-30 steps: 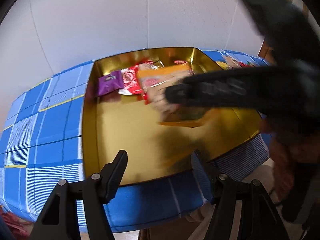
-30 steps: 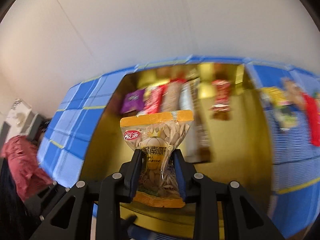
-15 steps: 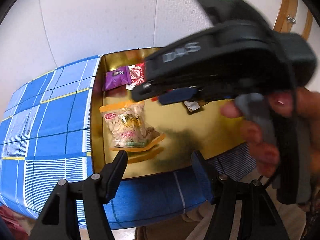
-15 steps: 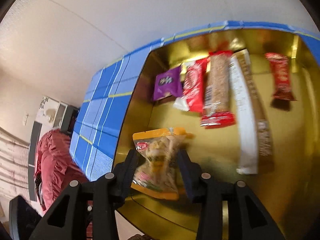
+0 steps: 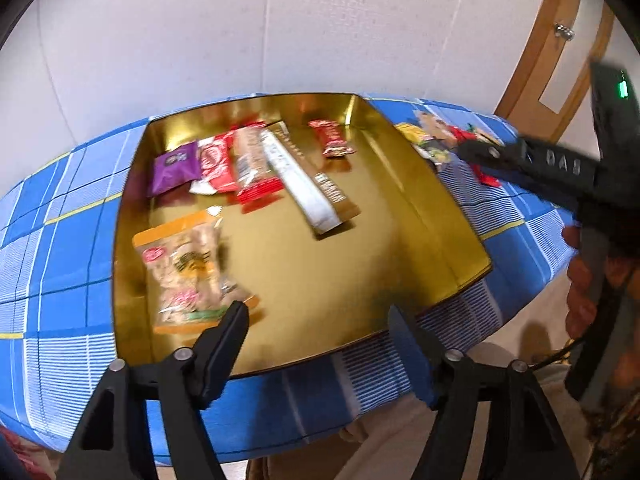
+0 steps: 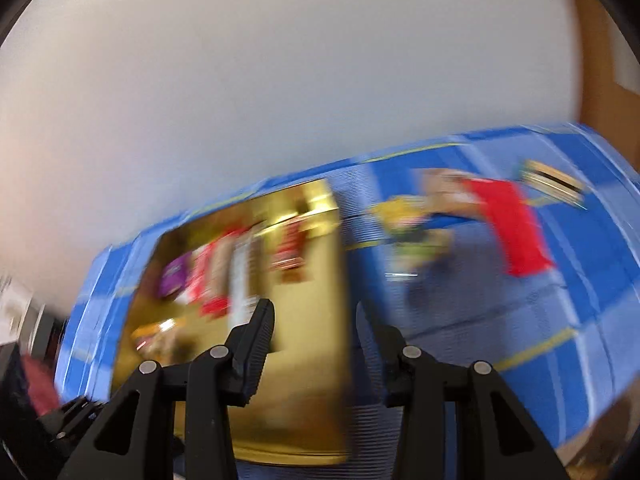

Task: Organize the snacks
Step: 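Carry the peanut bag over the gold tray and open the right gripper, then grasp the large red packet on the bed with the right gripper, then grasp the yellow snack bag with the left gripper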

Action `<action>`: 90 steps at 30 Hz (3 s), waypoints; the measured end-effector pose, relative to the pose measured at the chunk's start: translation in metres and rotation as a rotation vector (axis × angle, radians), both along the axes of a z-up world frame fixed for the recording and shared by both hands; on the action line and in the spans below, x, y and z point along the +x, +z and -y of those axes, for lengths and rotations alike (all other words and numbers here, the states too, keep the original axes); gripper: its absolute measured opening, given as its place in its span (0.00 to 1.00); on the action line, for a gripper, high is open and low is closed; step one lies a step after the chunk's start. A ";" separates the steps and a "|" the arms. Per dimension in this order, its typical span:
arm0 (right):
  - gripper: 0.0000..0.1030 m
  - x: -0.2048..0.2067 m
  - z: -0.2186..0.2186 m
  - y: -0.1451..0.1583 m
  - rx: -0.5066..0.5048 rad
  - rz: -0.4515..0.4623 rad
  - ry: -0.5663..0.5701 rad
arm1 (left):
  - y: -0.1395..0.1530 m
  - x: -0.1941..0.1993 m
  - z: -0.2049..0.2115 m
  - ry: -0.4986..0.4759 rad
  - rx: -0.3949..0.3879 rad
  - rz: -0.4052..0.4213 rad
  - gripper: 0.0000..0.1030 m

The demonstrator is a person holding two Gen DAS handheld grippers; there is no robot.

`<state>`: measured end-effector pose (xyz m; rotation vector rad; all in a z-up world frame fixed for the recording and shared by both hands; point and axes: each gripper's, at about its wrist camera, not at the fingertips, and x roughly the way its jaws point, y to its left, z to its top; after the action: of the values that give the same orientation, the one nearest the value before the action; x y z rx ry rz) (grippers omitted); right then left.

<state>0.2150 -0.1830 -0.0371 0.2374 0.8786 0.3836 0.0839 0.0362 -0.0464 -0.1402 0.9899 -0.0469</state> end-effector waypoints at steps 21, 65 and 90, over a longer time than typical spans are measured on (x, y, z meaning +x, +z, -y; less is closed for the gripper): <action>0.61 0.120 0.097 -0.044 -0.110 -0.024 -0.132 | 0.017 0.072 0.080 -0.100 -0.046 0.006 0.80; 0.43 0.048 0.139 -0.079 -0.058 -0.004 -0.265 | -0.022 0.239 0.164 -0.004 0.072 -0.103 0.64; 0.42 0.044 0.165 -0.078 -0.024 -0.031 -0.345 | -0.038 0.214 0.191 -0.106 0.083 -0.075 0.73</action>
<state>0.2593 -0.3484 -0.1154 0.3668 0.8537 0.0487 0.2976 -0.1551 -0.0849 -0.0133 1.0720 -0.0976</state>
